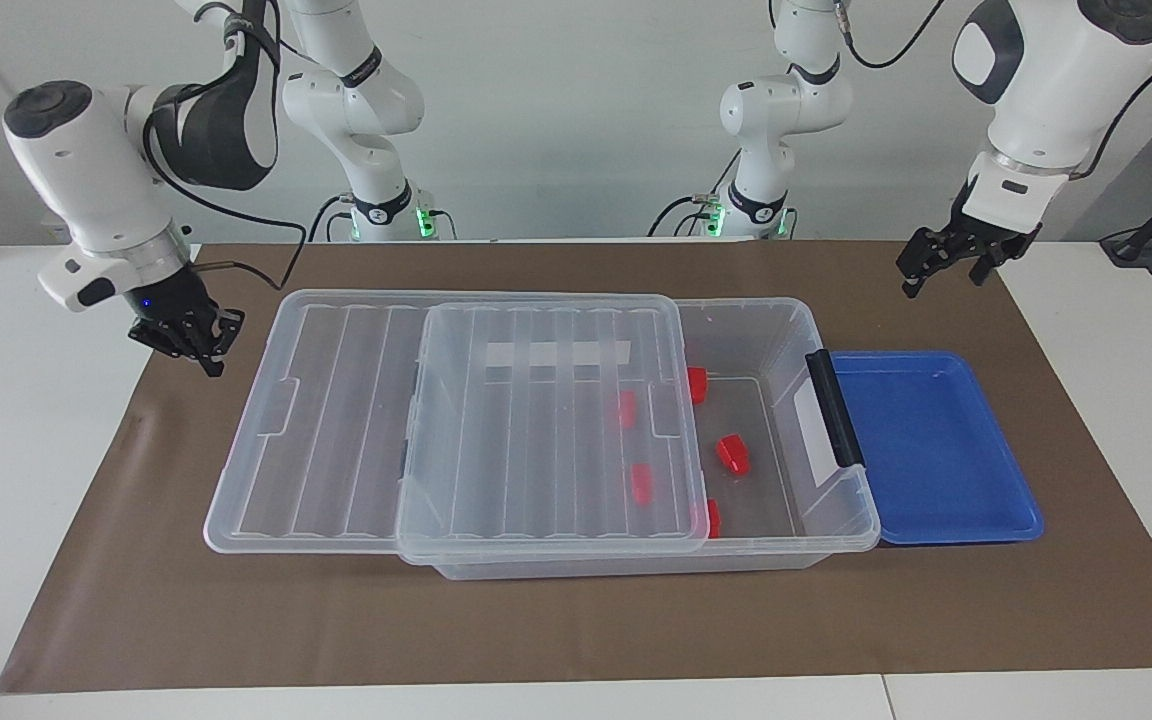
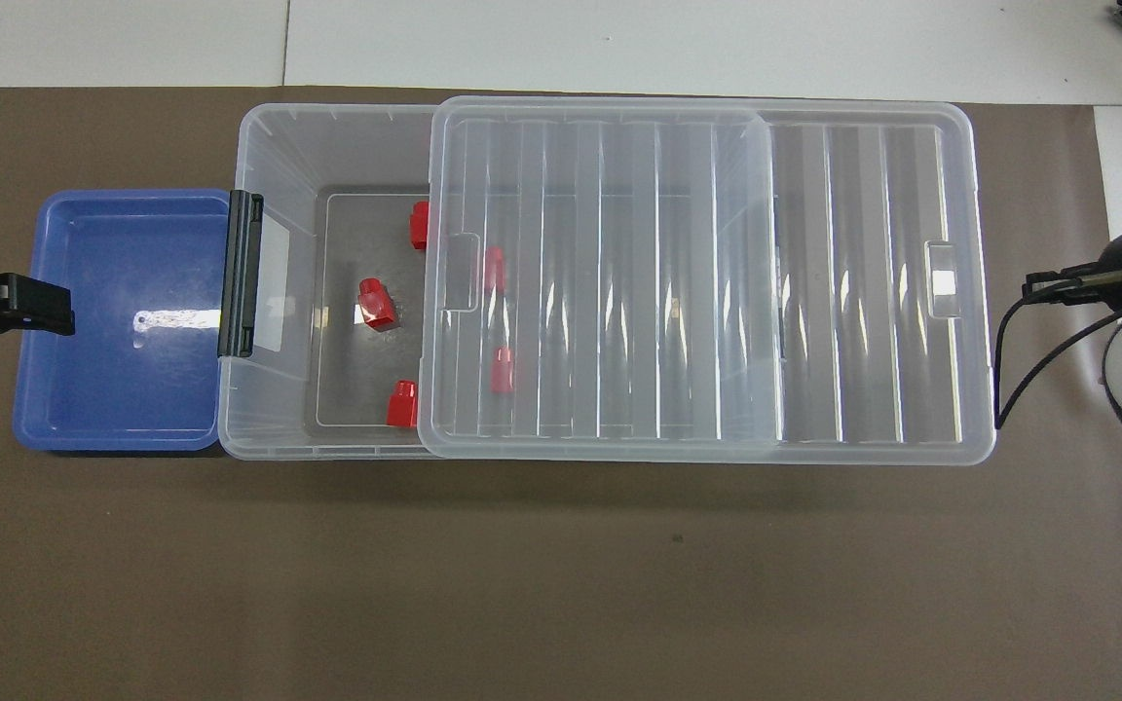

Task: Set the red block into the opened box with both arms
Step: 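Push the clear lid back over the box opening with the right gripper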

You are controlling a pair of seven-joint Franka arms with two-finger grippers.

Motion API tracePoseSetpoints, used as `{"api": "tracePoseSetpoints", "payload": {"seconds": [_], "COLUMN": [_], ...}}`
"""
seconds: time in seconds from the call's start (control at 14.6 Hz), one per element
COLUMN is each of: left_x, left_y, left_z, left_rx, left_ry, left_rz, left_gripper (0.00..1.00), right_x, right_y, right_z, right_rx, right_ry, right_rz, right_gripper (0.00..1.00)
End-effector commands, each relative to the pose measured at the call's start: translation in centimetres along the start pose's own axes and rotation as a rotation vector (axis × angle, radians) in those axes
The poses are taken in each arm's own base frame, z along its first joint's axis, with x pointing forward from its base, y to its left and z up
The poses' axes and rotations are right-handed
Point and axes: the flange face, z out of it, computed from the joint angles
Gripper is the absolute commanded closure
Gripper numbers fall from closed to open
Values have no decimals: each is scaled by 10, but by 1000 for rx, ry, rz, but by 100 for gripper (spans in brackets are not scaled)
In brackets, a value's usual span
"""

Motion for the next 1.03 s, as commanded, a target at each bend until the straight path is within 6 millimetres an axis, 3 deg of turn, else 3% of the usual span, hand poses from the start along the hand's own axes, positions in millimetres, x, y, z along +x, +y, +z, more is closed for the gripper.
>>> {"api": "tracePoseSetpoints", "payload": {"seconds": [0.0,0.21,0.96], "left_x": [-7,-7,-6], "left_y": [-6,-7,5], "left_z": [-1,-1,-3], "left_rx": [-13,-13,-63], "left_ry": [-8,-8,5], "left_rz": [56,79,99], "left_gripper": [0,0,0], "right_x": [9,19,28], "right_y": [-2,-20,-93], "right_z": [21,32,39], "right_rx": [22,20,48], "right_ry": [16,38,36], "right_rz": [-22,-43,-19], "right_gripper": [100,100,100]}}
